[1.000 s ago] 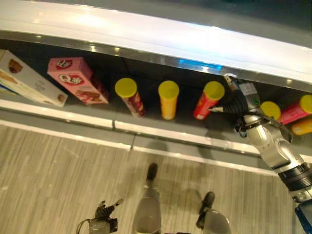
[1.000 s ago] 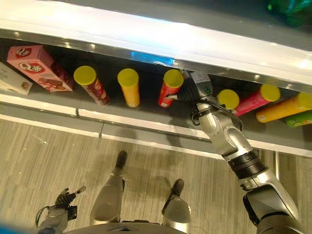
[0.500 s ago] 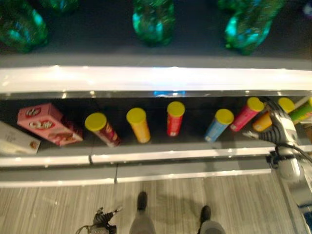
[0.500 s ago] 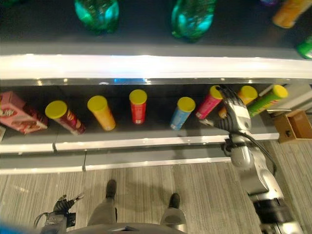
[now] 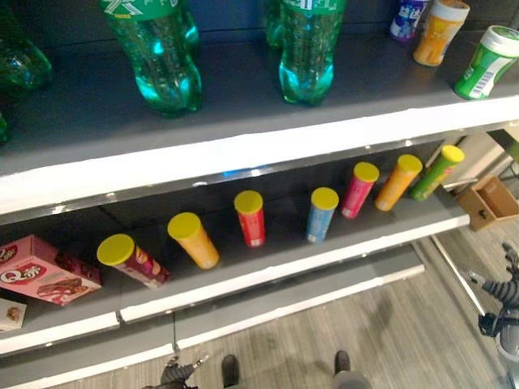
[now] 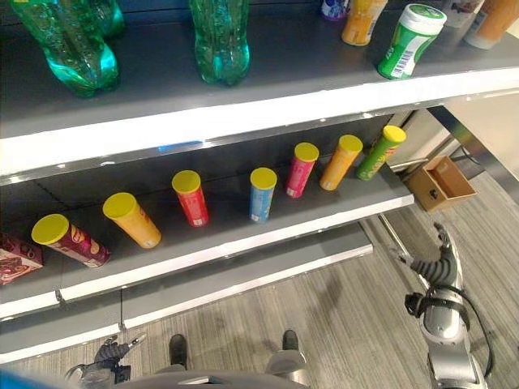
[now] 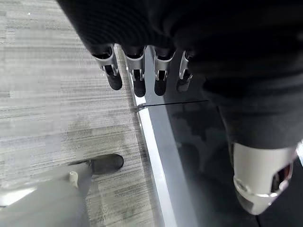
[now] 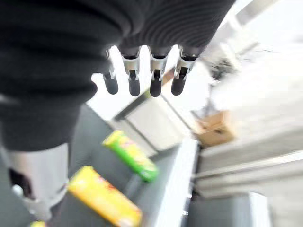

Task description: Put the goods on the table back onto the shelves and tidy them up.

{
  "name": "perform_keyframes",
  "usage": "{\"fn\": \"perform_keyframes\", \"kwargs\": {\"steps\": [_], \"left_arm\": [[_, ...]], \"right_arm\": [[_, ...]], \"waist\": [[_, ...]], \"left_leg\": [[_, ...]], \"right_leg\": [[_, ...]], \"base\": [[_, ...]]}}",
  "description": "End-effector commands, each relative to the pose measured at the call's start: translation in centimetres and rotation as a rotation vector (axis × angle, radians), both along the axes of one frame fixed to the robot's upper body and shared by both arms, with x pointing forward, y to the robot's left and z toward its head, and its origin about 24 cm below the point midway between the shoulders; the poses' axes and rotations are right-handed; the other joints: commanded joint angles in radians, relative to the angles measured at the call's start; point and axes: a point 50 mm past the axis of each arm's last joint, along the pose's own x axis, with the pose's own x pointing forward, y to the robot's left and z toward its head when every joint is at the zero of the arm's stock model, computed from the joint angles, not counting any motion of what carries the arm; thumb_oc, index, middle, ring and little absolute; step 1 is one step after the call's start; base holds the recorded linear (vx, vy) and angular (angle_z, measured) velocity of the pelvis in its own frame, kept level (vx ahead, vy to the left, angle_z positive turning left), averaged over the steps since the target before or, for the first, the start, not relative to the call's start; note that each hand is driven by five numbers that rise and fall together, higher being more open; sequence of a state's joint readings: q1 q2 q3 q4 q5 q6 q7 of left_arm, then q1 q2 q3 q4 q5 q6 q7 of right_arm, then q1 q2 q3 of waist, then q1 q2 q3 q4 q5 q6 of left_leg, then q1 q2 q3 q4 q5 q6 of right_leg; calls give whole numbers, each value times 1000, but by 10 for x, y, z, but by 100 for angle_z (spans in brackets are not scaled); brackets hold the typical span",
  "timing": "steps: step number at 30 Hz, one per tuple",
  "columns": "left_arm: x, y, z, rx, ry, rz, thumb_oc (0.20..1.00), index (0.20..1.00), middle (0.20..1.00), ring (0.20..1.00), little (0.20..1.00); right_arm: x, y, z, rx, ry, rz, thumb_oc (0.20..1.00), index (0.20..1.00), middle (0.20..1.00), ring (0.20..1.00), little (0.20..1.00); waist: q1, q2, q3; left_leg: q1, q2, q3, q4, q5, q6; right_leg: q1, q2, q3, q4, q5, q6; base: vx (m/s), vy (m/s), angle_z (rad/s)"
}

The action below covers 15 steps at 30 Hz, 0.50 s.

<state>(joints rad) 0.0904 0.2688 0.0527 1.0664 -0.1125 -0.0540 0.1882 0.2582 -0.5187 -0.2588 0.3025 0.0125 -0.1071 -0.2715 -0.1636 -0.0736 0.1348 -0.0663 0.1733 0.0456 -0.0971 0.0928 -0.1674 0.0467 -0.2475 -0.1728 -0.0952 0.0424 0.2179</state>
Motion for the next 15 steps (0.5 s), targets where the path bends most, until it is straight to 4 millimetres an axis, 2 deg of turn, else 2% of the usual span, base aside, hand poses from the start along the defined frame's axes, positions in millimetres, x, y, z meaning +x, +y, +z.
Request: {"fn": "perform_keyframes", "kwargs": {"steps": [1,2,4,5,6,8,10,12,15], "left_arm": [[11,15,8,23,-41,4,1000,1000,1000,1000,1000],[12,15,8,17,-43,0,1000,1000,1000,1000,1000],[15,15,9,-7,-55,-2,1000,1000,1000,1000,1000],[16,17,9,-22,-45,-19,1000,1000,1000,1000,1000],[16,17,9,-21,-46,-18,1000,1000,1000,1000,1000],[18,16,8,-32,-33,-39,1000,1000,1000,1000,1000],[21,11,6,-42,-16,-74,1000,1000,1000,1000,1000],[22,8,5,-47,-8,-91,1000,1000,1000,1000,1000],[28,0,6,-64,-30,-147,1000,1000,1000,1000,1000]], "right_arm": [[8,-6,-8,173,-62,-56,1000,1000,1000,1000,1000],[0,-4,-26,231,5,-77,1000,1000,1000,1000,1000],[-25,9,-76,378,226,-119,1000,1000,1000,1000,1000],[-50,31,-115,481,449,-111,1000,1000,1000,1000,1000],[-49,32,-115,481,449,-109,1000,1000,1000,1000,1000],[-74,60,-146,622,628,-139,1000,1000,1000,1000,1000],[-84,80,-161,717,683,-195,1000,1000,1000,1000,1000],[-82,94,-166,787,674,-232,1000,1000,1000,1000,1000],[-65,101,-164,759,693,-128,1000,1000,1000,1000,1000]], "waist": [[21,-2,37],[21,-3,37],[27,-6,39],[36,-8,39],[35,-9,41],[45,-9,39],[54,-7,40],[60,0,38],[74,9,37]], "left_leg": [[67,52,42,64,-159,-2],[68,52,42,64,-160,-3],[65,52,43,68,-161,-5],[64,53,40,73,-163,-6],[65,53,40,73,-163,-6],[64,53,35,77,-164,-6],[66,53,31,80,-168,-5],[71,51,30,82,-172,-2],[75,46,27,86,-176,1]], "right_leg": [[-75,-69,22,87,-32,42],[-74,-69,21,87,-32,43],[-72,-71,16,87,-33,43],[-65,-70,10,87,-36,43],[-63,-70,10,86,-37,43],[-58,-69,5,85,-39,42],[-49,-68,-1,84,-45,41],[-42,-68,-4,85,-49,39],[-32,-73,-9,85,-50,39]], "base": [[0,0,0],[0,0,0],[0,0,0],[0,0,0],[18,-32,0],[11,-18,0],[19,-10,2],[41,-5,5],[11,2,1]]}}
